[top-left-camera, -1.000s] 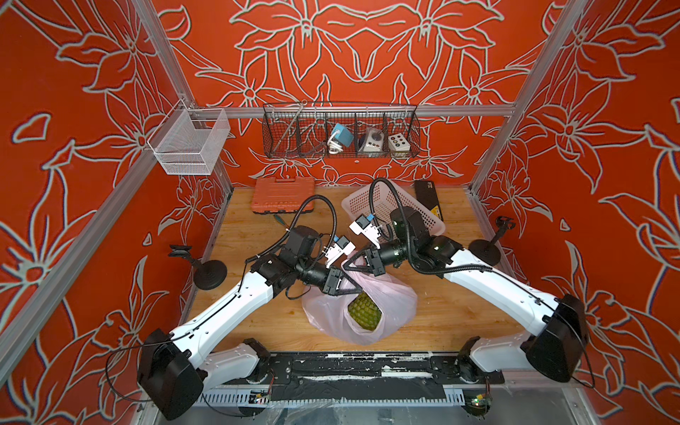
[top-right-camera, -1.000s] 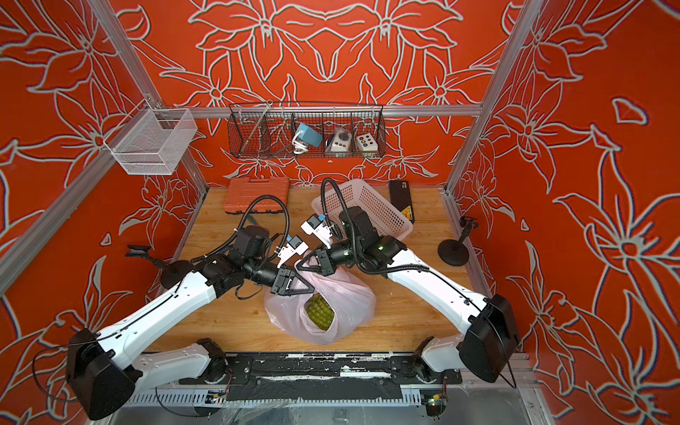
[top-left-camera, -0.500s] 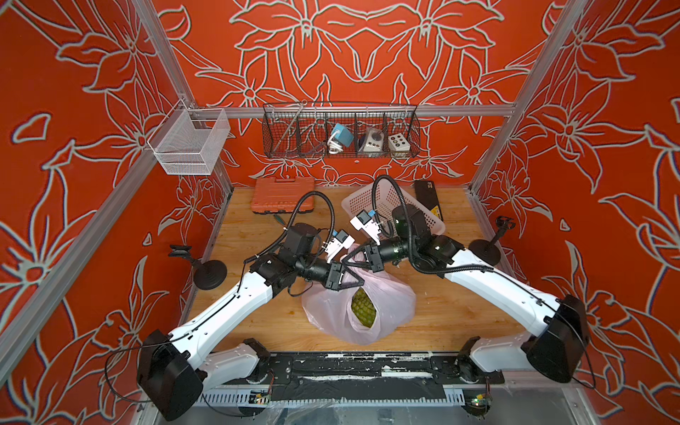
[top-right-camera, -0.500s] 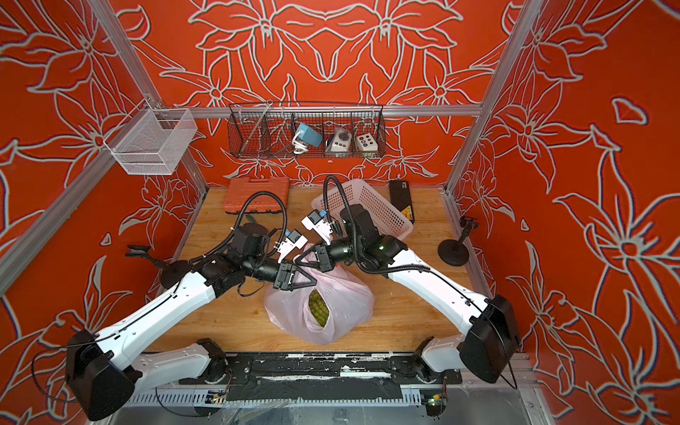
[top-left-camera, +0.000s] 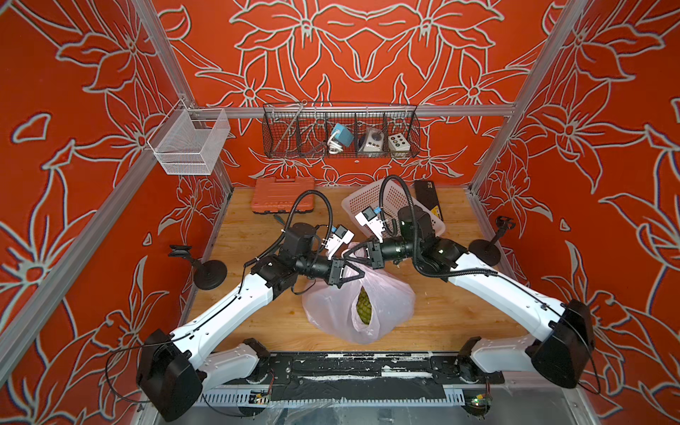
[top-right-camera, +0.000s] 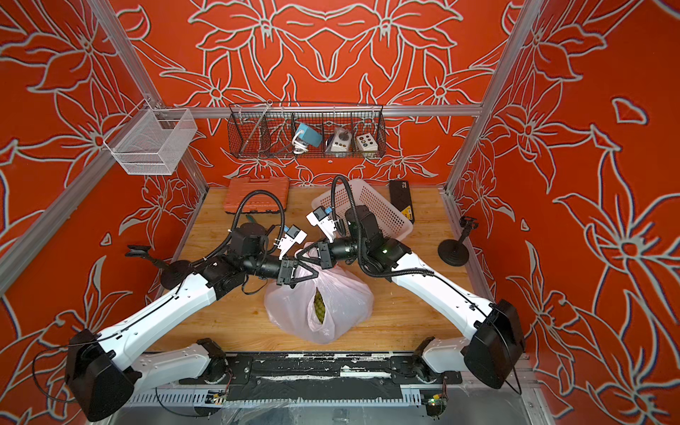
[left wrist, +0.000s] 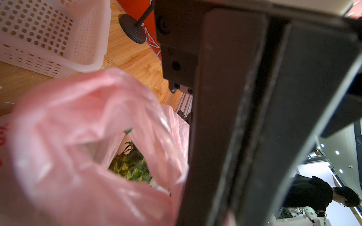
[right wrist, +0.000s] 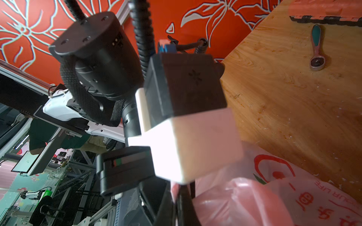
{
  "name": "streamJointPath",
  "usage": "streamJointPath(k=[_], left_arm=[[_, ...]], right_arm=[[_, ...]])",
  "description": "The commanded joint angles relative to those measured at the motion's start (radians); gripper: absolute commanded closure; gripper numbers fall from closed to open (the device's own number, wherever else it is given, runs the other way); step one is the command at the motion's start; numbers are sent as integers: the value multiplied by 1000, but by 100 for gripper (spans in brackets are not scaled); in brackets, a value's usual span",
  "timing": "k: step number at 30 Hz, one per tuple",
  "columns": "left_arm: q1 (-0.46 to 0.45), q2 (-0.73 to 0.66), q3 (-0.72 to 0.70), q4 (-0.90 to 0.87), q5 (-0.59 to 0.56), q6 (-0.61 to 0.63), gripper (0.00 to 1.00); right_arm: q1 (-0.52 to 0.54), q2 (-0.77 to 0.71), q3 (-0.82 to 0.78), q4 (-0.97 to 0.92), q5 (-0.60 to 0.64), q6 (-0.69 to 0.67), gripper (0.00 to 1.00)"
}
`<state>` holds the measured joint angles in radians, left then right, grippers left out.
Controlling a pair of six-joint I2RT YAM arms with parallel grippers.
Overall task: Place the pineapple into a plastic bag & tie a knot
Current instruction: Cross the plastic bag at the center of the board.
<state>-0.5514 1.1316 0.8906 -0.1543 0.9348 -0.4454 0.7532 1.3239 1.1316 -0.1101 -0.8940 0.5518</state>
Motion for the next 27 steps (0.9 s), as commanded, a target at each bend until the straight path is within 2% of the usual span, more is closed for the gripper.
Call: streamJointPath(k=[1, 5, 9, 13, 17, 21, 24, 27], left_arm=[[-5, -36, -18, 75, -11, 32, 100], [-4, -49, -18, 38, -22, 95, 100], [-5, -56, -12, 19, -3, 145, 100], [-4, -75, -6, 32, 41, 185, 100], [-5, -87, 21, 0, 62, 224, 100], [-5, -67, 49, -33, 83, 234, 100], [-5, -58, 51, -26, 87, 225, 100], [-5, -50, 56, -25, 90, 217, 100]], right_arm=[[1, -43, 42, -110, 2, -67, 87], [-67, -136, 81, -238, 85, -120, 49], [-194, -211, 89, -275, 66, -87, 31], [-233, -171, 97, -278, 3, -41, 28], [-230, -104, 71, -169, -124, 49, 26], [-199, -65, 55, -101, -163, 84, 26], [-162, -24, 62, -89, -176, 89, 27], [-129, 3, 69, -73, -185, 94, 34]])
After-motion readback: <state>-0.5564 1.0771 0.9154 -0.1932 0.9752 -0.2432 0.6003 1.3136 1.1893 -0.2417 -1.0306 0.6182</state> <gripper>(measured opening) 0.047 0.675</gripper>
